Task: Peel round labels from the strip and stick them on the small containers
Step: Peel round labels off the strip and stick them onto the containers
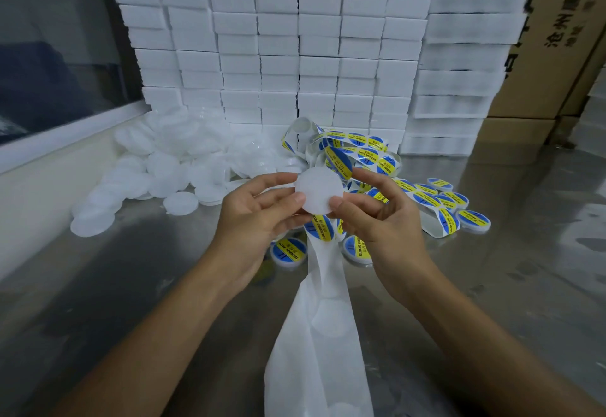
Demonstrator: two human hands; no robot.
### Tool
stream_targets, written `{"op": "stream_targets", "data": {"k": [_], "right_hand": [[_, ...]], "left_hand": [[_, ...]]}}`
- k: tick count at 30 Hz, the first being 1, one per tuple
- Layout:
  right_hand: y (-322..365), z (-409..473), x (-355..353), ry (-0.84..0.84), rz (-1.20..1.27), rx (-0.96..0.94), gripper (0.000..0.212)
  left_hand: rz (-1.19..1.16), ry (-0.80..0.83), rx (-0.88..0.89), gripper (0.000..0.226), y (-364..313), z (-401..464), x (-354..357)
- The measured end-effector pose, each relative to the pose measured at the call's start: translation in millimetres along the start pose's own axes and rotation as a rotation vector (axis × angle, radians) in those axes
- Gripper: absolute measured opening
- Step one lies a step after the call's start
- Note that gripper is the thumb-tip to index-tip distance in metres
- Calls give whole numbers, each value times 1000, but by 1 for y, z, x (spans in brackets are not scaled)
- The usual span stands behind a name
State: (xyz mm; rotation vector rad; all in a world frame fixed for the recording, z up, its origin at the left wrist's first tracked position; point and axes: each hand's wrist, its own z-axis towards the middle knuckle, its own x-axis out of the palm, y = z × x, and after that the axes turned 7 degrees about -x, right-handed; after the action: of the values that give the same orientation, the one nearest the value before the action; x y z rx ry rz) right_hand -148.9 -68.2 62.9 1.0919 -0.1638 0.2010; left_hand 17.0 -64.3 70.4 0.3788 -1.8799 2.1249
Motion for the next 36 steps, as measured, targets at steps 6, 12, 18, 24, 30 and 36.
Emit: {"op": "stream_targets", "data": {"k": [6, 12, 18, 24, 30, 36], "right_hand": [[-1, 1, 0, -89, -98, -39, 30], [13, 9, -13, -140, -117, -133, 13], [7, 3, -3, -4, -176, -110, 11], [4, 2, -1, -13, -196, -128, 9], [4, 2, -1, -16, -226, -136, 9], [3, 1, -1, -11, -266, -165, 12]], "left_hand": [[-84, 2, -77, 28, 0, 1, 0], [-89, -45, -104, 20, 2, 3, -3], [-76, -17, -77, 23, 3, 3, -1], [-51, 6, -50, 30, 2, 2, 0], [-27, -5, -39, 19, 3, 2, 0], [24, -29, -33, 15, 3, 0, 1]]}}
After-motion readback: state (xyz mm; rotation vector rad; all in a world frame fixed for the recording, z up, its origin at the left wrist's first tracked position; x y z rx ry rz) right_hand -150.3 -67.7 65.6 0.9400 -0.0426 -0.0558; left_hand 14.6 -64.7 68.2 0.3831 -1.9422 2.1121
